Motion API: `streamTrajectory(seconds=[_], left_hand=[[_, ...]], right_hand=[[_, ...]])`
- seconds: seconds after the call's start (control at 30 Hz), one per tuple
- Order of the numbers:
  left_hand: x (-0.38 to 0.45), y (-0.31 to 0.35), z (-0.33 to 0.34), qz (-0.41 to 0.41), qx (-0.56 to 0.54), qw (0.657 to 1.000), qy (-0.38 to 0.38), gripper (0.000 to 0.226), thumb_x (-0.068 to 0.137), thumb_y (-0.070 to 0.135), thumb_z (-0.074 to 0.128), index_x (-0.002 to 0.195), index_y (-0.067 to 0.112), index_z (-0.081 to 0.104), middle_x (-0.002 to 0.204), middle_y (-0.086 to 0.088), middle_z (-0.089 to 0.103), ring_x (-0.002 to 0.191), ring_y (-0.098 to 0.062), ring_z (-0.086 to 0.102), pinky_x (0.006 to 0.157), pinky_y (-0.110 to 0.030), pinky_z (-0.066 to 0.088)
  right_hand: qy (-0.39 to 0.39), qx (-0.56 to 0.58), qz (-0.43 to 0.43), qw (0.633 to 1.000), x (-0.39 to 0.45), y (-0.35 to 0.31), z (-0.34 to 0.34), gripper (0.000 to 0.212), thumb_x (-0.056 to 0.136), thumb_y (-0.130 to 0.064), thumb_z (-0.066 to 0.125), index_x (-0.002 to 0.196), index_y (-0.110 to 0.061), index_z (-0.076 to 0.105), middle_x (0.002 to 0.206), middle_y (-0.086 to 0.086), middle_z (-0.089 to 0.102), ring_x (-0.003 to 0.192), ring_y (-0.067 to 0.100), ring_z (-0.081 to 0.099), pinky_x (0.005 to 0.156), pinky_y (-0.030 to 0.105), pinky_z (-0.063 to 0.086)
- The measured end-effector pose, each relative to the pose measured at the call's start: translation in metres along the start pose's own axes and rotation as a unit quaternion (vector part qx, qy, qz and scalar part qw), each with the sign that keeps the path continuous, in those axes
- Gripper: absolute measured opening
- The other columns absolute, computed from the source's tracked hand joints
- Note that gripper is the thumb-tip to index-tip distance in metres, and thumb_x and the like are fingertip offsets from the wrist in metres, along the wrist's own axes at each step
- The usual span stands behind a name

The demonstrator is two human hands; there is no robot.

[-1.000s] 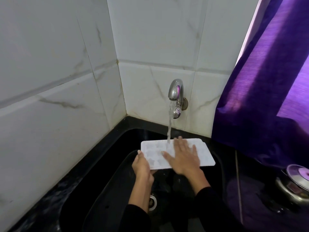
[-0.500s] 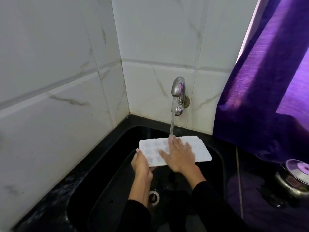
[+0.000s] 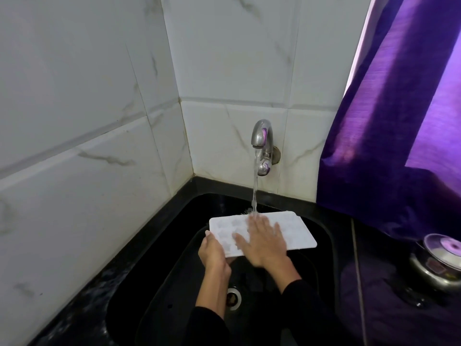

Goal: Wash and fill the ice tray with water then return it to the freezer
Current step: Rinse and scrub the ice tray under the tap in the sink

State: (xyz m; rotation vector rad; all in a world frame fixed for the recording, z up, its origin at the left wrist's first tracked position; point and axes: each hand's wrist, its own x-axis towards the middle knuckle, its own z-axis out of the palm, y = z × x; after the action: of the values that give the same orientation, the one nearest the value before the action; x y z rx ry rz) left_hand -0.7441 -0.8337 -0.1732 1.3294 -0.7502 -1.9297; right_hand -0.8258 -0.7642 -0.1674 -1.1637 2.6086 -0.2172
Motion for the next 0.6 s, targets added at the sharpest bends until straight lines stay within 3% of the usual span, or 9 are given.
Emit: streamTrajectory(seconds=[0.1,0.17,0.23,0.33,0.4,0.5,0.6], left_hand=[[0.003,-0.002,-0.006,-0.004,-0.001,1.0,-0.002,0.03,0.1,0.037,0.04,0.104,0.013,0.058,0.09,-0.01,0.067,0.086,-0.03,0.066,0.068,-0.044,0.055],[0.003,-0.005,-0.006,-0.013,0.001,1.0,-0.007,0.03,0.1,0.037,0.04,0.105,0.013,0.058,0.092,-0.011,0.068,0.085,-0.03,0.066,0.068,-0.044,0.056],[0.0,-0.007,-0.001,-0.019,0.007,1.0,-0.011,0.032,0.1,0.037,0.04,0.104,0.012,0.06,0.095,-0.013,0.068,0.088,-0.031,0.067,0.07,-0.044,0.057],[-0.001,-0.012,0.005,0.006,0.027,1.0,-0.012,0.034,0.1,0.033,0.043,0.102,0.006,0.064,0.093,-0.013,0.069,0.089,-0.028,0.067,0.081,-0.041,0.055],[0.002,-0.012,0.005,0.014,0.026,0.999,-0.013,0.036,0.1,0.033,0.043,0.102,0.004,0.064,0.092,-0.014,0.069,0.088,-0.028,0.067,0.077,-0.04,0.056],[0.009,-0.01,-0.003,0.002,0.023,1.0,-0.014,0.031,0.1,0.036,0.042,0.099,0.012,0.062,0.093,-0.013,0.068,0.089,-0.032,0.067,0.07,-0.043,0.057],[0.013,-0.011,-0.013,-0.005,0.023,1.0,-0.019,0.027,0.1,0.038,0.041,0.098,0.019,0.06,0.096,-0.011,0.068,0.092,-0.032,0.067,0.08,-0.051,0.056]], right_hand=[[-0.015,0.007,0.117,0.993,0.001,0.017,-0.007,0.091,0.09,-0.071,0.012,0.152,-0.007,-0.009,0.161,0.009,-0.014,0.148,0.022,-0.014,0.118,0.044,-0.011],[-0.008,0.009,0.149,0.989,0.0,0.015,-0.007,0.09,0.093,-0.066,0.014,0.151,-0.001,-0.009,0.16,0.015,-0.013,0.148,0.026,-0.013,0.12,0.043,-0.009],[0.005,0.009,0.102,0.995,-0.001,0.0,-0.003,0.085,0.097,-0.06,0.016,0.151,0.001,-0.008,0.16,0.017,-0.012,0.148,0.028,-0.011,0.121,0.042,-0.007],[0.013,0.018,-0.052,0.998,-0.004,-0.021,0.007,0.072,0.1,-0.052,0.017,0.153,-0.008,-0.003,0.162,0.009,-0.007,0.149,0.021,-0.008,0.121,0.039,-0.004],[0.015,0.015,-0.091,0.996,-0.002,-0.019,0.01,0.068,0.1,-0.052,0.018,0.154,-0.013,0.001,0.163,0.003,-0.003,0.149,0.016,-0.005,0.121,0.038,-0.003],[0.002,0.01,-0.055,0.998,0.005,0.0,0.008,0.079,0.093,-0.067,0.019,0.154,-0.023,-0.001,0.162,-0.002,-0.009,0.149,0.017,-0.01,0.118,0.047,-0.008],[-0.015,0.024,0.041,0.999,0.011,0.026,-0.001,0.098,0.077,-0.085,0.027,0.153,-0.032,-0.004,0.16,0.0,-0.018,0.147,0.023,-0.019,0.111,0.059,-0.017]])
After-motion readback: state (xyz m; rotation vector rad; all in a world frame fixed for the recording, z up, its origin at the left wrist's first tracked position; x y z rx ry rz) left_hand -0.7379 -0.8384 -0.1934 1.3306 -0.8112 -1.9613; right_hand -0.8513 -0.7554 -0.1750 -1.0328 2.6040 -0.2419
